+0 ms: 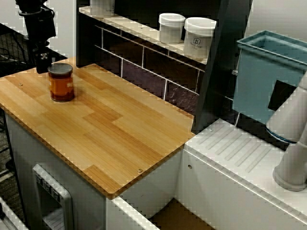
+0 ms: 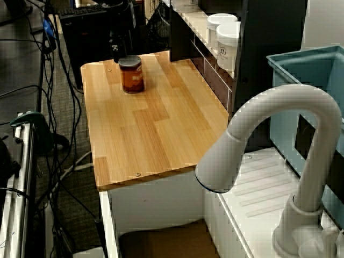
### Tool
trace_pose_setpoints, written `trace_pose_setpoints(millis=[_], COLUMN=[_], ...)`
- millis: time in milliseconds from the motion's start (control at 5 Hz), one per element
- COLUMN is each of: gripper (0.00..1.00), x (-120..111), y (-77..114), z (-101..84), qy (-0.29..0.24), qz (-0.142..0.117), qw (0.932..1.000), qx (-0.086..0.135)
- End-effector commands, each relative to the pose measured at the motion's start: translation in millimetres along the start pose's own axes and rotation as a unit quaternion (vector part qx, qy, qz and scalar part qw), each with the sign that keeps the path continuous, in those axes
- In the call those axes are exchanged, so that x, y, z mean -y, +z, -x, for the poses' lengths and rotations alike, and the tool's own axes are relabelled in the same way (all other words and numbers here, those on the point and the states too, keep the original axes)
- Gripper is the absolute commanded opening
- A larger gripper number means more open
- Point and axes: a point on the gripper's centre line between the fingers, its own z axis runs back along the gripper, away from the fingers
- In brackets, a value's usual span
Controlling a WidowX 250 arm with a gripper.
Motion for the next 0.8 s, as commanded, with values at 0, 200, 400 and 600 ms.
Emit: trace_pose_setpoints(millis=[0, 200, 400, 600], gripper=[1.0, 1.0, 1.0, 1.0], x=[8.5, -2.9, -18.1, -30.5], y=[27.5, 27.0, 24.3, 19.5], z=[-2.2, -5.0, -7.9, -11.2], qy=[0.006, 0.036, 0.066, 0.08], qz=[-0.019, -0.021, -0.031, -0.037], qw=[0.9996, 0.9989, 0.9971, 0.996], qx=[0.022, 0.021, 0.022, 0.018])
